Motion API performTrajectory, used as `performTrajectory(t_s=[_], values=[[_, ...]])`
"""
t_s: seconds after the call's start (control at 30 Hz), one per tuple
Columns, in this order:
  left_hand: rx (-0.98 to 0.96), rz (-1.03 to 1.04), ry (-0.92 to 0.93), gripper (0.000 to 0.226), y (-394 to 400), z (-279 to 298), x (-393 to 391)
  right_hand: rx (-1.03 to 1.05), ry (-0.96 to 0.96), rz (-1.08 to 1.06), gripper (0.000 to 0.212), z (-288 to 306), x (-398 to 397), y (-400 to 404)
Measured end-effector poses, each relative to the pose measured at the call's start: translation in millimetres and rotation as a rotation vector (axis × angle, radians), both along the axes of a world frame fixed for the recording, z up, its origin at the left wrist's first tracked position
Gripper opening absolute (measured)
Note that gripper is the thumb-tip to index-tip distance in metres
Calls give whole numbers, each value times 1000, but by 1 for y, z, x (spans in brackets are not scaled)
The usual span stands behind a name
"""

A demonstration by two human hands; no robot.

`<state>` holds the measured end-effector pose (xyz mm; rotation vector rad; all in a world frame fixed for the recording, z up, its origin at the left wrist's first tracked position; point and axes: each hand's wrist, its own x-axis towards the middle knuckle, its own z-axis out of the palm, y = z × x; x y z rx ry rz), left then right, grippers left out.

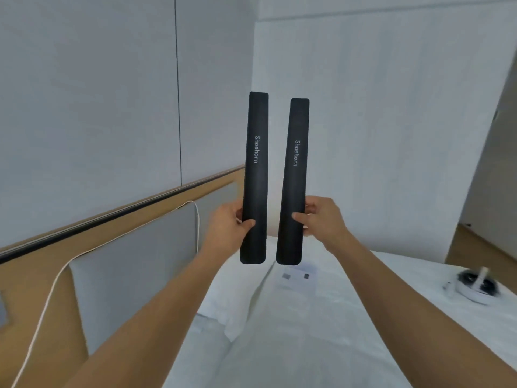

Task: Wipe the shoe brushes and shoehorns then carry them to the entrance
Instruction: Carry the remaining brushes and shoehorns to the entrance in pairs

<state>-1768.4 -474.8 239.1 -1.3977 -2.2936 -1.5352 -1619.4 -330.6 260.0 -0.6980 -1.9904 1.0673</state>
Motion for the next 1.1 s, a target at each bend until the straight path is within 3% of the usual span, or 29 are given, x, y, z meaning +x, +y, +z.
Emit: performTrajectory(t_s=[0.17,0.5,0.73,1.1], values=[[-28,-101,25,39,49,4,68,-30,36,-134,33,0,88,33],[-8,-278,112,23,148,5,249,-50,8,-337,34,-2,291,96],[31,-466,62,19,208,2,385,-53,23,-517,24,-10,443,126],[47,-841,17,13,291,-12,586,-54,23,-829,25,-26,655,137]])
